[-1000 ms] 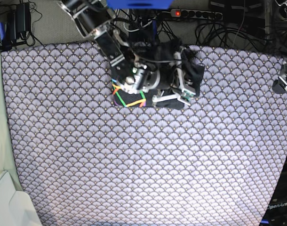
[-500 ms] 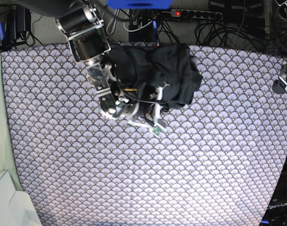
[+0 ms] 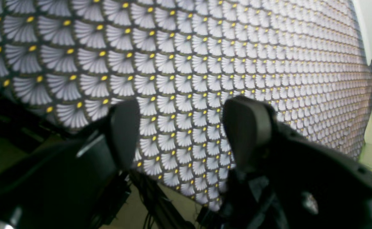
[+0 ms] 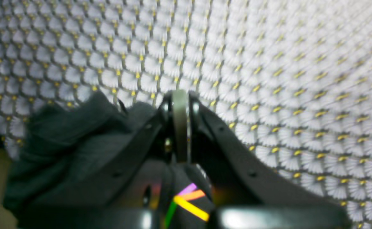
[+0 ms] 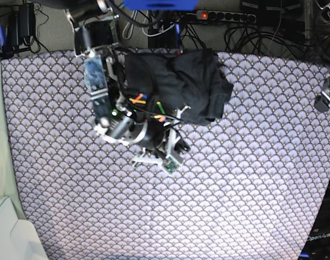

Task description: Fold the T-shirt properly

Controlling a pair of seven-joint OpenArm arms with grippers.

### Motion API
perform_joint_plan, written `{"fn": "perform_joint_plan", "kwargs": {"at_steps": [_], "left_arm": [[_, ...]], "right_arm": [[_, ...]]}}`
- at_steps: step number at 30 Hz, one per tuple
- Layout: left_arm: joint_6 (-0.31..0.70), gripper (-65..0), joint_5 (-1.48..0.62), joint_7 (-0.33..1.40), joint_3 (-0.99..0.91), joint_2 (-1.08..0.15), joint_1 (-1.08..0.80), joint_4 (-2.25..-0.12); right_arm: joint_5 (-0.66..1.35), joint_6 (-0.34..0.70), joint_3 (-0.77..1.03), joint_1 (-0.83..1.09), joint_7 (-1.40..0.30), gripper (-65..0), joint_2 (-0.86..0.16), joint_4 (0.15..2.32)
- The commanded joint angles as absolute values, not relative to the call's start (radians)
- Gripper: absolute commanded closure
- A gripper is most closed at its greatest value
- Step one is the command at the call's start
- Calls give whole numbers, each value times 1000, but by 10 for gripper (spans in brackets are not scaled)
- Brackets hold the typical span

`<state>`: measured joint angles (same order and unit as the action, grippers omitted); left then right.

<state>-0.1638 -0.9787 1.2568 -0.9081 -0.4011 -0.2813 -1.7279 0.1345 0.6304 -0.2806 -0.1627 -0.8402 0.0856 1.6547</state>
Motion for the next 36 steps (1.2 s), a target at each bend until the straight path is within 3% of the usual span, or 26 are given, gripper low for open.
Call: {"fn": "perform_joint_plan", "kwargs": {"at_steps": [1,11,13,16,20,24,29,32,36], "left_arm": [[-208,-431,-1036,1257,-915,-424,-277,-1744],[-205,-414,-946,1259,-909,-453,-288,-1662],[-157,-332,-923,1257,-909,-464,-314,-1652],[-22,-133,-862,1257,-909,-473,-331,-1649],[117,-5,-734,1257,-909,-464,-340,-1650],[188,-4,-575,1247,-909,-417,-367,-1653],[295,-4,-384,1237,-866,-364,-378,-1616],[374,-4,-288,1116,-785,-361,-427,-1558],[397,-4,-223,891,-670,-355,-498,-1460]], "right_arm": [[134,636,-277,-157,-866,0,79,1716],[134,636,-229,140,-941,0,-82,1966],[134,636,-173,176,-941,0,-102,1969],[134,638,-58,222,-941,0,-120,1969],[134,642,77,289,-941,0,-134,1971],[134,642,142,366,-935,0,-177,1971],[134,642,254,479,-786,0,-185,1971],[134,642,318,547,-722,0,-183,1968],[134,642,386,610,-685,0,-180,1957]]}}
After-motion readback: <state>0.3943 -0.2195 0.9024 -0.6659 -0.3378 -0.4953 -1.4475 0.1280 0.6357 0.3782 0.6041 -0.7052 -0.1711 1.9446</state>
